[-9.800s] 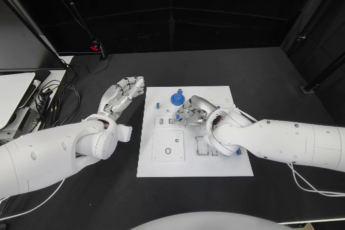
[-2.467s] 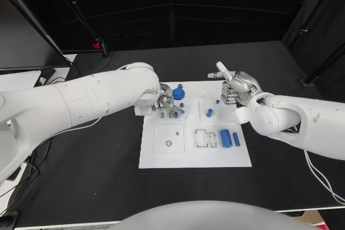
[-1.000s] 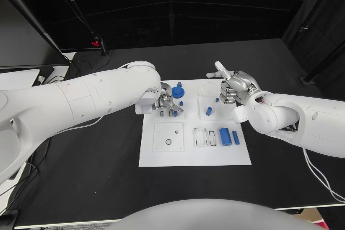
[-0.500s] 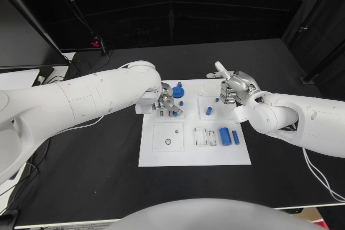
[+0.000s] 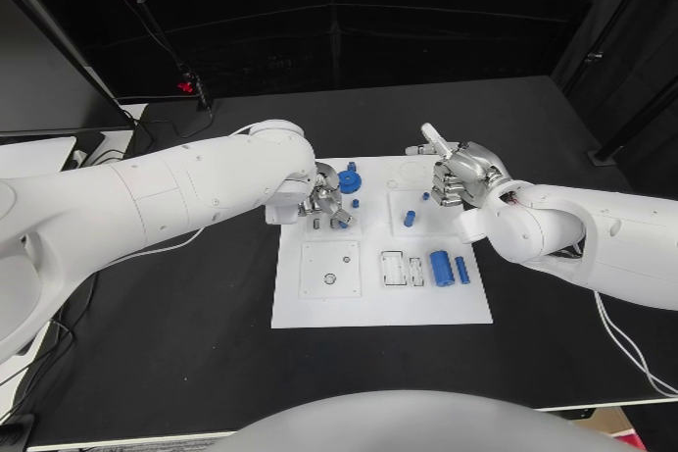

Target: Assemble the parts on the task board

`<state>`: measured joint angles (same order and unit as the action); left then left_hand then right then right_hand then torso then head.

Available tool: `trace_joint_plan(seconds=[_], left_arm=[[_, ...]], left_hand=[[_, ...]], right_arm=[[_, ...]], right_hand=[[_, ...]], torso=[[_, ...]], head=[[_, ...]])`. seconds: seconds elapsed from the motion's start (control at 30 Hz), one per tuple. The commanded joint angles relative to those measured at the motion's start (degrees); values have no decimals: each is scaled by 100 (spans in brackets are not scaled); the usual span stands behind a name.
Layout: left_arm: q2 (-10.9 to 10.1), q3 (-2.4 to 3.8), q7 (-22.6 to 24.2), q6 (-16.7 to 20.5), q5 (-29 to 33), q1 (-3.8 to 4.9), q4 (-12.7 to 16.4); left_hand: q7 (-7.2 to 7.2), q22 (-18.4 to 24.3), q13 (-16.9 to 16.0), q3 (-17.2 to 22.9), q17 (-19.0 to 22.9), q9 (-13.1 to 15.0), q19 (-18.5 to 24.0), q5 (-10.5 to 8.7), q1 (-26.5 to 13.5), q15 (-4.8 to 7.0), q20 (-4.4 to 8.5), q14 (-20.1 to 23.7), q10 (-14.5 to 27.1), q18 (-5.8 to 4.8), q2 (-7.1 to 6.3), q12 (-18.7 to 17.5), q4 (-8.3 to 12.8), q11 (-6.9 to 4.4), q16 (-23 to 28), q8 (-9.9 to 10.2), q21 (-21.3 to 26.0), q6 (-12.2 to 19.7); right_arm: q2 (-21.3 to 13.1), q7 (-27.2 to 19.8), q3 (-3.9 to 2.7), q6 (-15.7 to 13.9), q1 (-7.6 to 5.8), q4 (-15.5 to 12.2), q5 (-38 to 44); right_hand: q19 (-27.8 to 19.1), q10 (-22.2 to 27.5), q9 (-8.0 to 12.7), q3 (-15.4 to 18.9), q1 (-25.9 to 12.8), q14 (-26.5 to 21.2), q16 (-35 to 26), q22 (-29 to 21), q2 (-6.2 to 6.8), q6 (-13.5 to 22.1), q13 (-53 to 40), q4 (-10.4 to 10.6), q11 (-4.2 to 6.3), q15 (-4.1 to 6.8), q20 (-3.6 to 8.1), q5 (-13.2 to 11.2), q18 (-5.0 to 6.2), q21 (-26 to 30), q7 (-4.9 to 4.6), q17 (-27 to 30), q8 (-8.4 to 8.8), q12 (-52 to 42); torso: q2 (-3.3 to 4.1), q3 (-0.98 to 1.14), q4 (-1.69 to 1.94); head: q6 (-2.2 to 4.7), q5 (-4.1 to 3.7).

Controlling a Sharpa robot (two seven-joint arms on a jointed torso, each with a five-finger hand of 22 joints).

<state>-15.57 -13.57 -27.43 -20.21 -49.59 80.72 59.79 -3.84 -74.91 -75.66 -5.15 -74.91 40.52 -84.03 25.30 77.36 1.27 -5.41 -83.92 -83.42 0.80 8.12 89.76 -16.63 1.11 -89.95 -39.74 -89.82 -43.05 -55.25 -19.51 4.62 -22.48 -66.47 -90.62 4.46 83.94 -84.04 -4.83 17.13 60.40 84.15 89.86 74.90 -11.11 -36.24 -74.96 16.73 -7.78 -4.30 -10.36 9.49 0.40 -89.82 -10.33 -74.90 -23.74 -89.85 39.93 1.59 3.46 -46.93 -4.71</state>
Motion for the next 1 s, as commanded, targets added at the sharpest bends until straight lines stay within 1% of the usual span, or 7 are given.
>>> trace_joint_plan(seconds=[0.03,0.3,0.47,0.6,0.7,0.77,1.0], left_arm=[[-7,2,94,-25,-26,5,-13],[-31,2,121,21,-26,5,-28],[-51,2,166,26,-26,4,-18],[-86,2,243,76,-26,4,10],[-121,2,343,139,-26,4,30],[-149,2,439,213,-26,4,46],[-236,2,709,441,-25,5,89]], left_hand=[[4,-1509,-1434,122,-1509,42,-597,73,770,63,38,-608,-658,-80,635,24,-2,-60,-5,45,-18,-57],[13,-1509,-1434,590,-1509,143,-597,135,773,66,41,-608,-658,-80,575,24,-8,-75,-5,150,-18,-253],[-5,-1509,-1434,1273,-1509,260,-597,112,701,66,43,-608,-658,-80,311,24,-2,-67,-5,348,-18,-384],[7,-1509,-1434,1606,-1509,337,-597,87,573,64,39,-608,-658,-80,159,24,-11,-50,-5,440,-18,-458],[4,-1509,-1434,1637,-1509,344,-597,87,563,63,39,-608,-658,-80,152,24,-10,-54,-5,447,-18,-466],[4,-1509,-1434,1811,-1509,395,-597,78,488,63,38,-608,-658,-80,70,24,-10,-55,-5,495,-18,-503],[4,-1509,-1434,1905,-1509,431,-597,32,445,62,38,-608,-658,-80,30,24,-12,-54,-5,515,-18,-525]], right_arm=[[-3,8,-2,15,-4,-4,-8],[-11,34,-1,3,2,0,-8],[-15,49,0,-5,8,8,-8],[-18,69,1,-7,14,15,-8],[-22,87,1,-6,20,22,-8],[-23,101,2,-6,24,29,-8],[-21,148,4,-1,50,56,-7]], right_hand=[[606,-596,6,37,-5,585,14,1510,-53,43,-1504,4,-38,-40,-53,-26,-40,-18,-217,-1510,-34,-15],[606,-596,6,38,-6,585,14,1510,-55,44,-1504,3,-38,-41,-53,-28,-40,-18,-217,-1510,-35,-15],[606,-596,7,38,-7,585,14,1510,-60,46,-1504,3,-39,-41,-54,-28,-40,-18,-218,-1510,-36,-15],[606,-596,7,38,-7,585,14,1510,-65,47,-1504,2,-39,-42,-54,-26,-40,-18,-218,-1510,-37,-15],[606,-596,8,37,-5,585,14,1510,-69,49,-1504,1,-40,-42,-55,-23,-40,-18,-218,-1510,-38,-15],[606,-596,8,37,-1,585,14,1510,-75,51,-1504,-2,-40,-43,-56,-16,-40,-18,-219,-1510,-40,-15],[606,-596,9,36,4,585,14,1510,-80,54,-1504,-5,-41,-43,-57,-9,-40,-18,-220,-1510,-42,-15]], torso=[[0,-1,3],[-1,0,7],[1,-1,9],[2,-3,8],[1,-3,9],[0,-2,10],[0,-6,4]], head=[[2,-2],[2,-14],[5,-13],[10,-20],[12,-22],[11,-25],[11,-30]])
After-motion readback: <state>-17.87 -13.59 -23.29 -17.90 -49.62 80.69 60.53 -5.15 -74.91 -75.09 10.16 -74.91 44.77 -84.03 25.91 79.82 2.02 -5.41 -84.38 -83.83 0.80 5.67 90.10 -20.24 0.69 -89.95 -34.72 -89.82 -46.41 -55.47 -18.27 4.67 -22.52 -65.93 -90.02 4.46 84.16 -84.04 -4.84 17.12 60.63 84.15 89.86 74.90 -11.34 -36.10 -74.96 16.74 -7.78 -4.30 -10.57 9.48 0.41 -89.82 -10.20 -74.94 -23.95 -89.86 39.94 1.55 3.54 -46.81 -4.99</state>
